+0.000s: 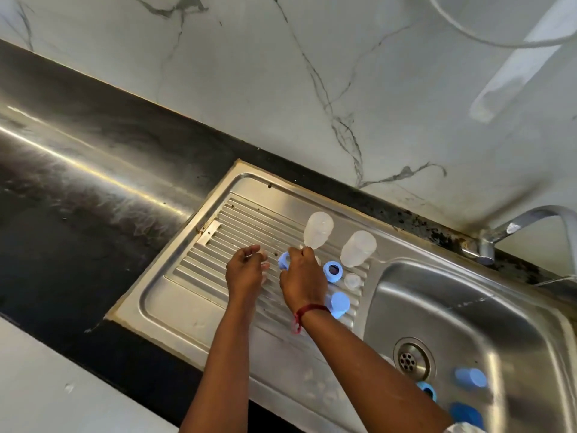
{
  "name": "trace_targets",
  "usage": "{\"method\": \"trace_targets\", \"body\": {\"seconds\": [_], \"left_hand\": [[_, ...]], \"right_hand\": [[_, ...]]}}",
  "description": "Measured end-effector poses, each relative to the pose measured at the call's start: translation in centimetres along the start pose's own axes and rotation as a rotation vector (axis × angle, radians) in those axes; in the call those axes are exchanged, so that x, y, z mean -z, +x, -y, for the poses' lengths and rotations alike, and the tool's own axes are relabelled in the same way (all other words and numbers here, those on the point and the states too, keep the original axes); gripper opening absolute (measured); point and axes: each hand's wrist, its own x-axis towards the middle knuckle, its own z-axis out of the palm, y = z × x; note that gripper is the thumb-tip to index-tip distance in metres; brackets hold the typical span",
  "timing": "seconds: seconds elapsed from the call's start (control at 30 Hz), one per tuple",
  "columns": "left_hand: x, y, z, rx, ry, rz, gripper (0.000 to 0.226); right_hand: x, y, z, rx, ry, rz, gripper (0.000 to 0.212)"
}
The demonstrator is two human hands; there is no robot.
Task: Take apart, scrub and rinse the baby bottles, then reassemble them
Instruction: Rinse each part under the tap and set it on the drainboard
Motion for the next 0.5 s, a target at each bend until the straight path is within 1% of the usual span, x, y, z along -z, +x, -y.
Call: {"method": "trace_targets", "body": {"seconds": [0.17,0.3,0.4,0.5], "left_hand": [[0.2,0.9,0.7,0.014,0.018,-0.026,0.016],[0.2,1.2,0.8,0.013,0.019,-0.02,0.017],[0.3,1.3,0.8,0.014,0.017,-0.013,0.015],[0.4,1.3,0.8,0.015,0.002,-0.017,0.014]], "right_hand": [[-1.4,1.0,0.1,-0.01,0.054,-0.036,0.015],[-2.2,1.5,0.3,-0.105,0.258,-0.003,0.01],[-2.3,1.8,0.6,-0.19,0.341,-0.021,0.016],[-1.9,1.9,0.9,-0.185,0.36,-0.038,0.016]]}}
